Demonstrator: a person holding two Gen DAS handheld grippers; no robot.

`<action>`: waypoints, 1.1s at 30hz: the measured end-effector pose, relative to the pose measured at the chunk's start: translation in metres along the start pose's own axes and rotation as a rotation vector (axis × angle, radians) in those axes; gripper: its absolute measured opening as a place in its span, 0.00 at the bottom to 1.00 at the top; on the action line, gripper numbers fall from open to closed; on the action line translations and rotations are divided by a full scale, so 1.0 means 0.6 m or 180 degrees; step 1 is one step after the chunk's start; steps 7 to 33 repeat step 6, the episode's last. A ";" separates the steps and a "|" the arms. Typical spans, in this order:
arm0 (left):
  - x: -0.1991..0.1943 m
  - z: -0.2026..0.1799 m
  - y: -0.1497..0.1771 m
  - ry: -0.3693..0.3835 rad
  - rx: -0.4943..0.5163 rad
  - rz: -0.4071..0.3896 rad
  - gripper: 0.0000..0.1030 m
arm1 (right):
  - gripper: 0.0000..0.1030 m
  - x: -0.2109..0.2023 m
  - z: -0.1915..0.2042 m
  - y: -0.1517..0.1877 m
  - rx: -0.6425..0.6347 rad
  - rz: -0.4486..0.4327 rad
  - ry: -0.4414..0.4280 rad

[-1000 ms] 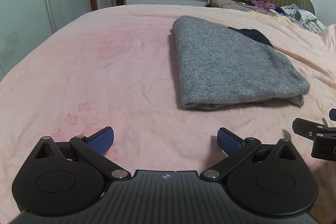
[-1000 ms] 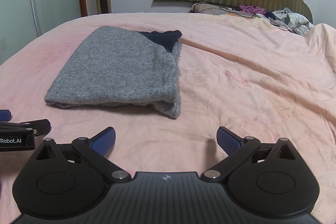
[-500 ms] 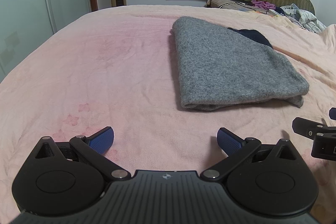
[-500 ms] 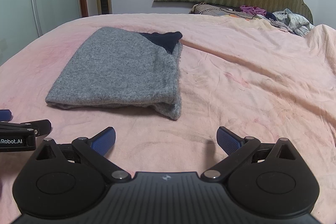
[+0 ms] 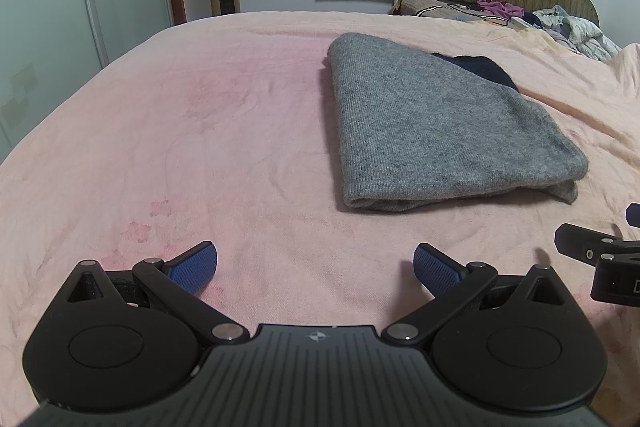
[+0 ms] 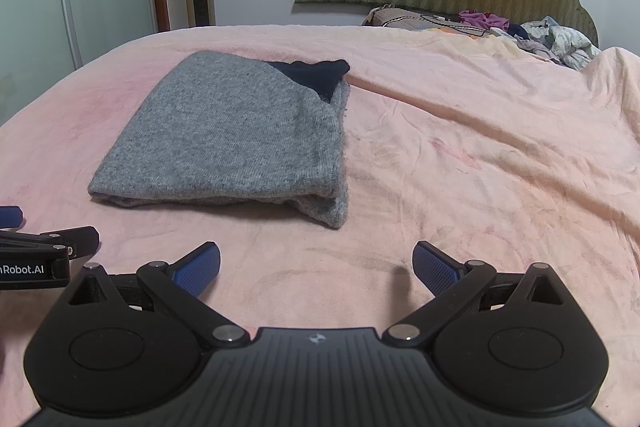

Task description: Fold small clothes

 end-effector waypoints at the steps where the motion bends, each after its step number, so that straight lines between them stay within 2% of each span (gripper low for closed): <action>1: 0.000 0.000 0.000 -0.0007 0.0006 -0.0003 1.00 | 1.00 0.000 0.000 0.000 0.0000 0.0000 0.0000; 33: -0.003 -0.001 0.000 -0.0015 0.0021 -0.0041 1.00 | 1.00 0.002 0.001 0.000 -0.0015 0.0009 -0.0025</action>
Point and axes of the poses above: each gripper's, at about its wrist camera, not at the fingertips, and x roughly the way its jaws point, z to its left, y to its underside, the point moved 2 cm from there along x, roughly the way its jaws point, and after that the axes turned 4 degrees about z, right-handed, at the moved point
